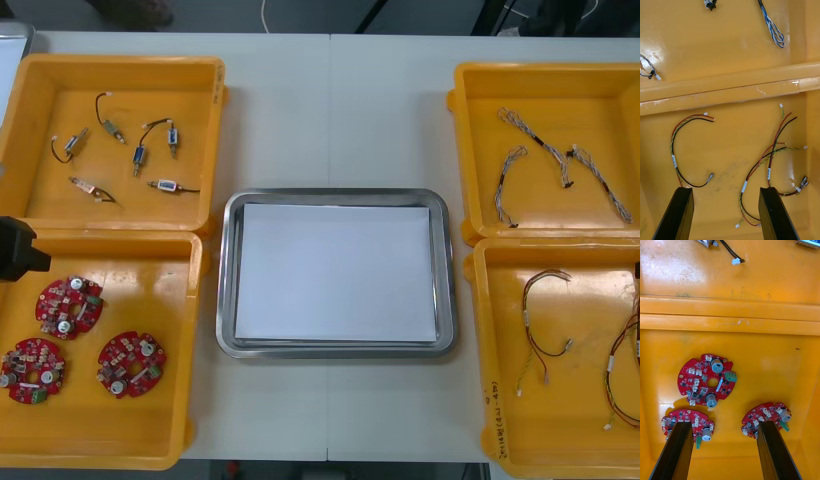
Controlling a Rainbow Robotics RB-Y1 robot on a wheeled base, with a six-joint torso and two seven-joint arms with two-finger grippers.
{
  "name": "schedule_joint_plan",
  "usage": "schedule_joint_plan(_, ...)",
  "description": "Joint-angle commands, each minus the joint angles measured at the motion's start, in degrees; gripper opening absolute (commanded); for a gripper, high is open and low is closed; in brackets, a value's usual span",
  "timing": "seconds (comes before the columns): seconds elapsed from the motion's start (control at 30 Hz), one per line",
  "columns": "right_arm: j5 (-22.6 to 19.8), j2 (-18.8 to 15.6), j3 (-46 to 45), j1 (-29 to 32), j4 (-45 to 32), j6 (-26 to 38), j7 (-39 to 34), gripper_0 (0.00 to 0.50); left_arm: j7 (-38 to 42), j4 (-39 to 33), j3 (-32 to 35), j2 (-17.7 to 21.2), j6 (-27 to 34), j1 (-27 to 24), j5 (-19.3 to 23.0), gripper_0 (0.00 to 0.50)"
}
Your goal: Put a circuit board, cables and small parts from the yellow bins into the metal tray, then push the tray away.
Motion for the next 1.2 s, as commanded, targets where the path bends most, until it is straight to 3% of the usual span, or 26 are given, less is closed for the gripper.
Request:
schedule_joint_plan(0.03,-0.2,-1.9,-1.2,0.8,-0.3,0.2,-0.8,0.5,6.0,-0.4,-0.6,-0.8,0.4,-1.5,-0.5,0.5)
schedule_joint_plan(1.2,-0.2,-1.9,-1.2,0.8,-0.3,0.2,-0.8,0.5,6.0,-0.4,-0.6,-0.8,0.4,-1.5,-0.5,0.5)
